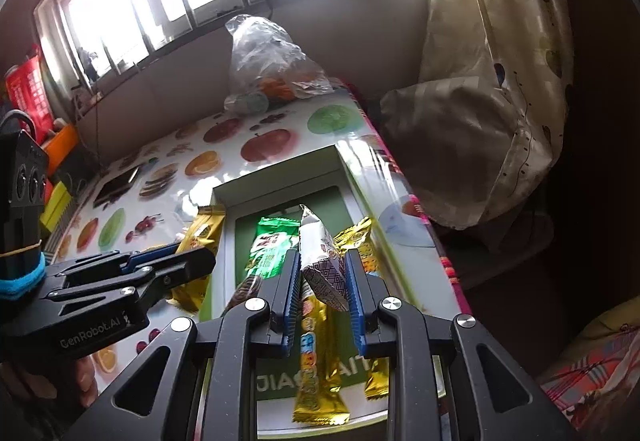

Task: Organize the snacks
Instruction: 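Carry the yellow peanut candy and white candy over the green box with both tools, then lower and open both tools to drop both candies into the box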

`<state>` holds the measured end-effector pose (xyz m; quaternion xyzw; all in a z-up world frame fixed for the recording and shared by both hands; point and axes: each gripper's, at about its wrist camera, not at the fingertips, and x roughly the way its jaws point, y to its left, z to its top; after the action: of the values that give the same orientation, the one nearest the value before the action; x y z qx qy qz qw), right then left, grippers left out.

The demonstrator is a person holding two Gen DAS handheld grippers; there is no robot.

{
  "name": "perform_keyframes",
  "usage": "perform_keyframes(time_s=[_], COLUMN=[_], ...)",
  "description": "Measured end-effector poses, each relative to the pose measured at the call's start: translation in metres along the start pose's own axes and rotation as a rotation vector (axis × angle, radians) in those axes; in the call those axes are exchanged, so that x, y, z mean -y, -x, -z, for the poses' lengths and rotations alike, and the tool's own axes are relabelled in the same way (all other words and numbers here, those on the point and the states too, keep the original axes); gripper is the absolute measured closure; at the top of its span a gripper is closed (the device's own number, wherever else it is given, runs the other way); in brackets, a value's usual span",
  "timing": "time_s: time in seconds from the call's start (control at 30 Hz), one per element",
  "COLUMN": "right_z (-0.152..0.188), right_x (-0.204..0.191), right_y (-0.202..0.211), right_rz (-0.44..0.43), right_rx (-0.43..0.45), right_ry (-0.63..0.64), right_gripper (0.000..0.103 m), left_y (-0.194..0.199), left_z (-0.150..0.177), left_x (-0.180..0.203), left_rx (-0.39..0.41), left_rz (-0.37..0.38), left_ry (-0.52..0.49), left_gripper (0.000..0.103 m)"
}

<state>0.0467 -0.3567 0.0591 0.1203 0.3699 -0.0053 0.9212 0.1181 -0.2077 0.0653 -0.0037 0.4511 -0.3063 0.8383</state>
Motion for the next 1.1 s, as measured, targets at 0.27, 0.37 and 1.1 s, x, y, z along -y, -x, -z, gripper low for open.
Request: perform_keyframes(time_s=[0.27, 0.37, 1.1], right_z=[-0.01, -0.012, -0.005], right_x=[0.007, 0.01, 0.018], right_y=[-0.016, -0.022, -0.036], right_rz=[0.005, 0.013, 0.013], right_rx=[-0.017, -0.026, -0.047], right_ry=[0.016, 0.025, 0.049], right_gripper=[0.081, 0.081, 0.081], left_y=[-0.013, -0.014, -0.022], left_z=[0.002, 0.002, 0.01], left_x=[0.01, 0.013, 0.028], left_rx=[-0.023, -0.025, -0.038], left_rz=[0.013, 0.015, -0.006], left_ry=[-0.006, -0.006, -0.031], left_gripper=[0.078, 0.078, 0.078])
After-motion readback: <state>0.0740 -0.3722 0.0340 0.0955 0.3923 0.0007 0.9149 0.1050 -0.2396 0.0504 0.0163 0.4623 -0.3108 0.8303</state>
